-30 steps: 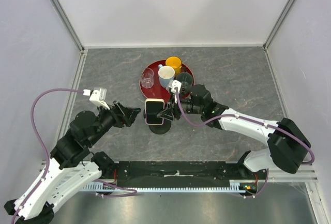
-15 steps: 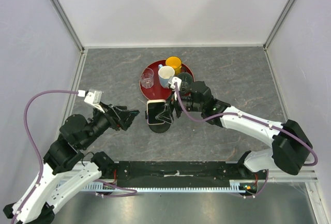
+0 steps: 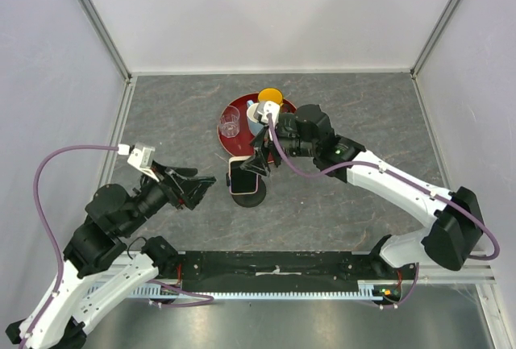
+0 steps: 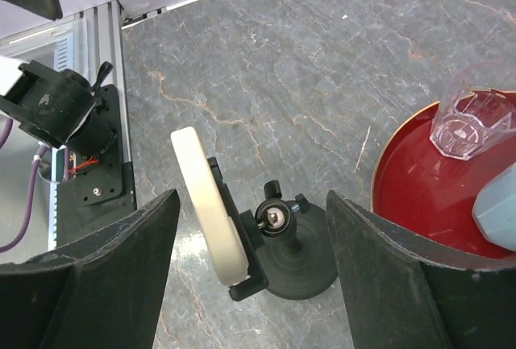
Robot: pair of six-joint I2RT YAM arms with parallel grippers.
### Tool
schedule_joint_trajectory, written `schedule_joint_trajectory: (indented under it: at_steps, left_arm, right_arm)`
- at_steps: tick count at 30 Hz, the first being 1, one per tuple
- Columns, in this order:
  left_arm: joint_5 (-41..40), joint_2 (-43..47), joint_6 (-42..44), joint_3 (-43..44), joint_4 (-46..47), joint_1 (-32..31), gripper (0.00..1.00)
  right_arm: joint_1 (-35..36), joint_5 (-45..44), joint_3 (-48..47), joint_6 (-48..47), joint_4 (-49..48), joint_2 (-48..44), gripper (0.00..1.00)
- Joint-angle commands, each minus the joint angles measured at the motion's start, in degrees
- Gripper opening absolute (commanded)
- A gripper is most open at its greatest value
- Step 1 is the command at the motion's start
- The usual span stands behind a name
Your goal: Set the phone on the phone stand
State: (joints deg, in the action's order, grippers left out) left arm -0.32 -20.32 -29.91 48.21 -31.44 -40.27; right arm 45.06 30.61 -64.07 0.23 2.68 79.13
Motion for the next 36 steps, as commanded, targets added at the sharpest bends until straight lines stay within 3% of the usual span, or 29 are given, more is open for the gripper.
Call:
schedule_joint_trajectory:
  at_steps: [1,12,17,18,19,24,31,36]
  left_arm:
    - [2.95,0.54,2.31,1.19,-0.11,-0.16,0.81]
    - [3.92,4.58,1.17,2.07,-1.69,-0.16,0.82]
    - [5.5,5.11,0.38,2.33,-1.78,-0.16,0.82]
    - [5.68,5.11,0.38,2.33,-1.69,-0.16,0.82]
    - [5.77,5.28,0.29,2.42,-1.69,-0.07,0.82]
    - [7.25,5.46,-0.15,2.86,-1.78,-0.16,0.81]
    - [8.58,7.22,-1.2,2.51,-1.78,-0.07,0.8]
    - [10.06,6.09,-0.15,2.33,-0.55,-0.16,0.8]
  right_arm:
    - [0.03,2.6,-4.47,-3.66,3.56,2.6,0.76]
    - [0.73,7.18,-7.55,-5.5,6.55,5.86,0.5]
    - [1.44,7.71,-8.0,-5.06,6.73,5.77,0.21]
    - [1.35,7.54,-7.91,-4.37,6.81,5.07,0.07]
    - [1.35,6.84,-7.91,-3.93,6.81,4.81,0.0]
    - [1.44,-6.15,-5.81,-1.37,6.73,-1.15,0.0]
    - [-0.05,-32.94,-4.56,2.67,10.67,-13.65,0.0]
    - [-4.62,-43.43,-7.29,3.37,16.22,-15.68,0.0]
